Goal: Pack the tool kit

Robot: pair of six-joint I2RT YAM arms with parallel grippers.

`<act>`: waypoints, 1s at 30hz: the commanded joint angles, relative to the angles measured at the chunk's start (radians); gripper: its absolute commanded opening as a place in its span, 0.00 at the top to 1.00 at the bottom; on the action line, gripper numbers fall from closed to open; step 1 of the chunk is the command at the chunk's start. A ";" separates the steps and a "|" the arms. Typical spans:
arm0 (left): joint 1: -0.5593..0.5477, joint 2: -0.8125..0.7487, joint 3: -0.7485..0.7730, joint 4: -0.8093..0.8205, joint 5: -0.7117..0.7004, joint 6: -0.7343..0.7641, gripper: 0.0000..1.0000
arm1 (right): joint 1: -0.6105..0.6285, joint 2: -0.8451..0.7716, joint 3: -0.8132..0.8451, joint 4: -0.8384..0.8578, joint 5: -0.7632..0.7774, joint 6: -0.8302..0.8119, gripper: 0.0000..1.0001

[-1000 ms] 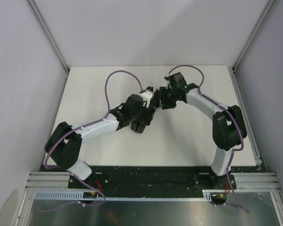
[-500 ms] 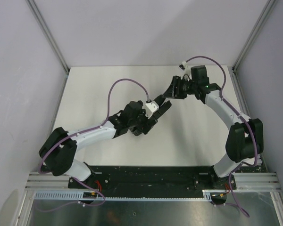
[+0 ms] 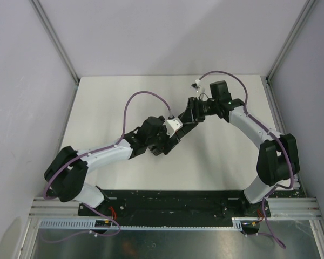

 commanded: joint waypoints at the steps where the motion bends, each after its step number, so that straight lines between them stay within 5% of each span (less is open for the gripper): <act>1: -0.008 0.014 -0.038 -0.113 0.097 -0.032 0.53 | 0.020 0.046 -0.006 -0.029 -0.043 -0.046 0.48; 17: -0.002 0.049 -0.011 -0.113 0.098 -0.037 0.41 | 0.050 0.174 -0.005 0.014 0.035 -0.013 0.50; 30: -0.002 0.063 -0.007 -0.113 0.110 -0.027 0.29 | 0.149 0.127 -0.007 0.065 0.561 -0.022 0.48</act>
